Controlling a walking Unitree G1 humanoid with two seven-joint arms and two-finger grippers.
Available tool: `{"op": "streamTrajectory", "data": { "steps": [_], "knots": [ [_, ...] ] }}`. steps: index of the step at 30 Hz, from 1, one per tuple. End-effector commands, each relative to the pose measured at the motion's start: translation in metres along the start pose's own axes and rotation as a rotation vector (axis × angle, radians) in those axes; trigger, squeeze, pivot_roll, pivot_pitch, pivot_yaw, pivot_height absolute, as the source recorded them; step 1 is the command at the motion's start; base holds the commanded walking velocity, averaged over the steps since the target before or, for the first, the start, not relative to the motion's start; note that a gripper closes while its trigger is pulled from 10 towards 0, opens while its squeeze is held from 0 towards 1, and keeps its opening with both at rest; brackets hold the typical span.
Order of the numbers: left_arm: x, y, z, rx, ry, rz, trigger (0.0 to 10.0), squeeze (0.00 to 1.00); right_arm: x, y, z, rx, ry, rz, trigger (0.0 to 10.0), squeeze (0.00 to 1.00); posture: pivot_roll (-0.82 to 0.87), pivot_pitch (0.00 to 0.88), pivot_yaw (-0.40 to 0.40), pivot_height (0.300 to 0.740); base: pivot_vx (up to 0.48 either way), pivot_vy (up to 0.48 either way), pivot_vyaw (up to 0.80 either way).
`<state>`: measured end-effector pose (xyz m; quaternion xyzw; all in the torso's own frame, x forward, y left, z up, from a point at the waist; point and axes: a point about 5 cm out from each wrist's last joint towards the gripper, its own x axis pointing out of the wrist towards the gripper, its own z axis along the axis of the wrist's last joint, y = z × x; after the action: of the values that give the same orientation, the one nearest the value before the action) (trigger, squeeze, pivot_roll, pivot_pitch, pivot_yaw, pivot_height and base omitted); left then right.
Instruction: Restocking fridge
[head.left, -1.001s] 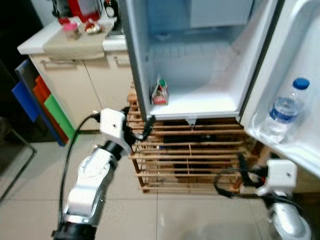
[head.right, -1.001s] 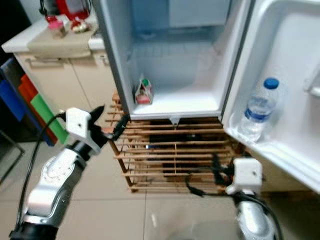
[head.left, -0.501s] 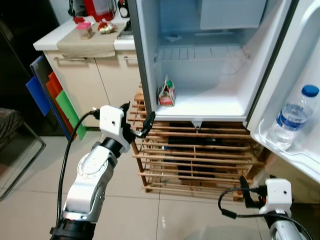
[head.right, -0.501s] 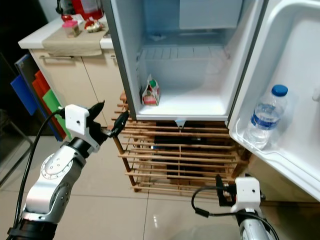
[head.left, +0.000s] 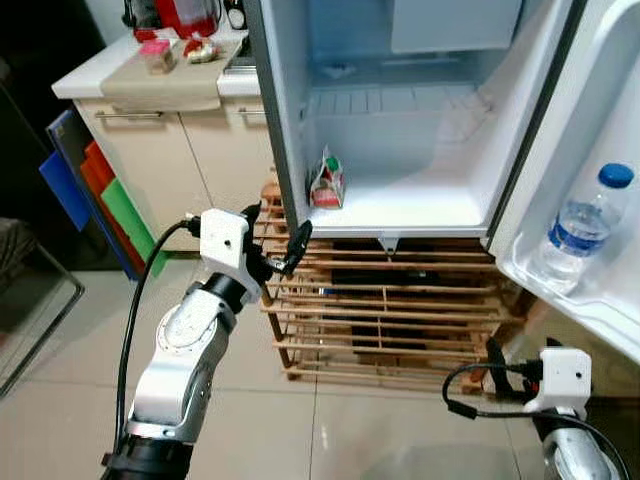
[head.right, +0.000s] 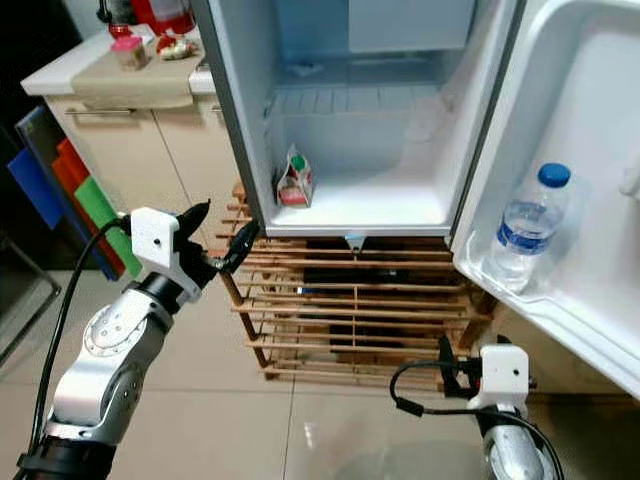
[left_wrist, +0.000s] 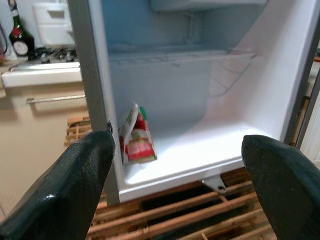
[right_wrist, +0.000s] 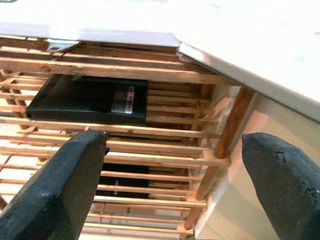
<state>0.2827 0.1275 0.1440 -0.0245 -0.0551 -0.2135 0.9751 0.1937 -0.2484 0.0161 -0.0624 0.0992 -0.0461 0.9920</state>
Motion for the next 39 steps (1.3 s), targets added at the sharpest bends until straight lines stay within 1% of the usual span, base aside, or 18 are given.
{"op": "streamTrajectory", "data": {
  "steps": [1, 7, 9, 15, 18, 19, 21, 27, 28, 31, 32, 33, 34, 35, 36, 37, 38, 39],
  "knots": [
    [0.000, 0.003, -0.002, 0.014, 0.014, 0.009, 10.0, 0.00, 0.000, 0.002, -0.004, 0.003, 0.006, 0.006, 10.0, 0.00, -0.14, 0.000, 0.097, 0.740, 0.000, 0.000, 0.00],
    [0.001, 0.003, -0.001, 0.020, 0.011, 0.011, 10.0, 0.00, 0.005, 0.002, -0.010, 0.004, 0.020, 0.005, 10.0, 0.00, -0.15, 0.000, 0.097, 0.740, 0.000, 0.000, 0.00],
    [0.001, 0.003, -0.001, 0.017, 0.009, 0.011, 10.0, 0.00, 0.007, -0.001, -0.016, 0.007, 0.045, -0.002, 10.0, 0.00, -0.15, 0.000, 0.097, 0.740, 0.000, 0.000, 0.00],
    [0.001, 0.001, -0.001, 0.014, 0.001, -0.012, 10.0, 0.00, 0.008, -0.005, -0.027, 0.013, 0.090, -0.012, 10.0, 0.00, -0.15, 0.000, 0.098, 0.740, 0.000, 0.000, 0.00],
    [0.001, 0.001, -0.001, 0.011, 0.001, -0.017, 10.0, 0.00, 0.005, -0.007, -0.037, 0.019, 0.132, -0.020, 10.0, 0.00, -0.15, 0.000, 0.100, 0.740, 0.000, -0.480, 0.00],
    [0.001, 0.001, -0.001, 0.011, 0.001, -0.017, 10.0, 0.00, 0.005, -0.007, -0.037, 0.019, 0.132, -0.020, 10.0, 0.00, -0.15, 0.000, 0.100, 0.740, 0.000, -0.480, 0.00],
    [0.001, 0.000, -0.002, 0.009, 0.005, -0.022, 10.0, 0.00, 0.001, -0.009, -0.047, 0.022, 0.175, -0.027, 10.0, 0.00, -0.15, 0.000, 0.104, 0.740, 0.000, -0.480, 0.00],
    [0.003, -0.004, -0.005, 0.007, 0.012, -0.042, 10.0, 0.00, -0.007, -0.010, -0.063, 0.024, 0.259, -0.036, 10.0, 0.00, -0.16, 0.000, 0.107, 0.740, 0.000, -0.480, 0.00],
    [0.003, -0.006, -0.005, 0.006, 0.013, -0.050, 10.0, 0.00, -0.012, -0.008, -0.070, 0.022, 0.305, -0.032, 10.0, 0.00, -0.16, 0.000, 0.106, 0.740, 0.000, -0.480, 0.00],
    [0.003, -0.007, -0.006, -0.011, 0.015, -0.054, 10.0, 0.00, -0.022, -0.008, -0.082, -0.001, 0.388, -0.023, 10.0, 0.00, -0.16, 0.000, 0.104, 0.740, 0.000, -0.480, 0.00],
    [0.003, -0.007, -0.006, -0.011, 0.015, -0.054, 10.0, 0.00, -0.022, -0.008, -0.082, -0.001, 0.388, -0.023, 10.0, 0.00, -0.16, 0.000, 0.104, 0.740, 0.000, -0.480, 0.00],
    [0.003, -0.006, -0.008, -0.024, 0.025, -0.048, 10.0, 0.00, -0.025, -0.009, -0.086, -0.024, 0.425, -0.025, 10.0, 0.00, -0.16, 0.000, 0.103, 0.740, 0.000, 0.000, 0.00],
    [0.003, -0.004, -0.010, -0.018, 0.040, -0.042, 10.0, 0.00, -0.029, -0.009, -0.090, -0.040, 0.463, -0.024, 10.0, 0.00, -0.16, 0.000, 0.103, 0.740, 0.000, 0.000, 0.00],
    [0.003, -0.003, -0.013, -0.012, 0.064, -0.036, 10.0, 0.00, -0.031, -0.013, -0.093, -0.053, 0.504, -0.025, 10.0, 0.00, -0.16, 0.000, 0.103, 0.740, 0.000, 0.000, 0.00],
    [0.002, 0.000, -0.023, -0.009, 0.127, -0.019, 10.0, 0.00, -0.037, -0.020, -0.099, -0.080, 0.582, -0.031, 10.0, 0.00, -0.16, 0.000, 0.102, 0.740, 0.000, 0.000, 0.00],
    [0.002, 0.000, -0.023, -0.009, 0.127, -0.019, 10.0, 0.00, -0.037, -0.020, -0.099, -0.080, 0.582, -0.031, 10.0, 0.00, -0.16, 0.000, 0.102, 0.740, 0.000, 0.000, 0.00],
    [0.000, 0.006, -0.033, -0.022, 0.188, 0.022, 10.0, 0.00, -0.044, -0.024, -0.105, -0.098, 0.648, -0.035, 10.0, 0.00, -0.16, 0.000, 0.102, 0.740, 0.000, 0.000, 0.00],
    [-0.004, 0.016, -0.046, -0.043, 0.272, 0.087, 10.0, 0.00, -0.054, -0.034, -0.111, -0.148, 0.723, -0.066, 10.0, 0.00, -0.16, 0.000, 0.102, 0.740, 0.000, 0.000, 0.00]
  ]
}}
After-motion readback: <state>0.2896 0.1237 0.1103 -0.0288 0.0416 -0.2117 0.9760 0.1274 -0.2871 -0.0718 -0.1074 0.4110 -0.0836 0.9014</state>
